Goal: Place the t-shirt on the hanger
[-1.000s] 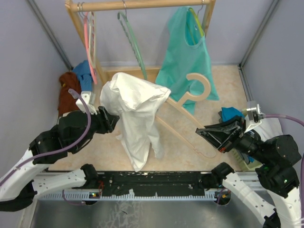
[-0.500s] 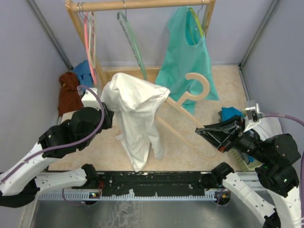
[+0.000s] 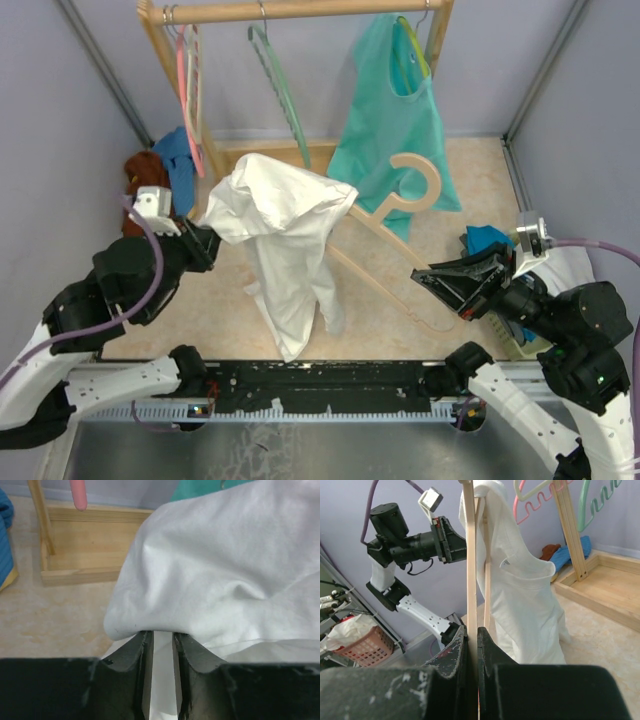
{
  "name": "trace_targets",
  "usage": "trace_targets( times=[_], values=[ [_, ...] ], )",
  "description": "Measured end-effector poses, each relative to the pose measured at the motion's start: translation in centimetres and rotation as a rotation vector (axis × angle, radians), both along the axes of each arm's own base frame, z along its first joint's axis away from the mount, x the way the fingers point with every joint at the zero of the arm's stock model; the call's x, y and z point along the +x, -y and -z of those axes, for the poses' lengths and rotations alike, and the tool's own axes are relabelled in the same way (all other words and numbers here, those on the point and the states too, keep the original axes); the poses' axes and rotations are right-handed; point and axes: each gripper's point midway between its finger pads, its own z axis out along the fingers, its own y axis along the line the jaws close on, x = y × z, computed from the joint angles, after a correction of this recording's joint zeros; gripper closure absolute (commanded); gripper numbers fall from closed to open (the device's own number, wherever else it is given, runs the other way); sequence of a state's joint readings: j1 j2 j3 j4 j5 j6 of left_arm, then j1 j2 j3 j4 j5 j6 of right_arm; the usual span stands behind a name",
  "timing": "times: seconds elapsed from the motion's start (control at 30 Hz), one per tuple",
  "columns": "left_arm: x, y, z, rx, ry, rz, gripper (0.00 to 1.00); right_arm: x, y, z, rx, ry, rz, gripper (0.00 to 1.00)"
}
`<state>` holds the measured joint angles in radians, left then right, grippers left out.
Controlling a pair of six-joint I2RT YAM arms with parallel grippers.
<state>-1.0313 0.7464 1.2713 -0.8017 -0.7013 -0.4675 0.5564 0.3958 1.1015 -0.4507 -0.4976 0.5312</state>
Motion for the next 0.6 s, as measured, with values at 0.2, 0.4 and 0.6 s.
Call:
trace_targets(
  times=[0.2, 0.4, 0.6],
  values=[
    [-1.6, -0.4, -0.5, -0.119, 0.016, 0.059, 0.75, 0.0, 0.0, 0.0, -0.001, -0.001, 0.0, 1.0],
    [-2.6, 0.0, 0.6, -0.177, 0.018, 0.119, 0.8, 0.0, 0.0, 0.1, -0.002, -0.003, -0.001, 1.0],
    [-2.7, 0.8, -1.6, -0.23, 0.059, 0.162, 0.57, 0.0, 0.0, 0.2, -0.005, -0.007, -0.001, 1.0]
  ],
)
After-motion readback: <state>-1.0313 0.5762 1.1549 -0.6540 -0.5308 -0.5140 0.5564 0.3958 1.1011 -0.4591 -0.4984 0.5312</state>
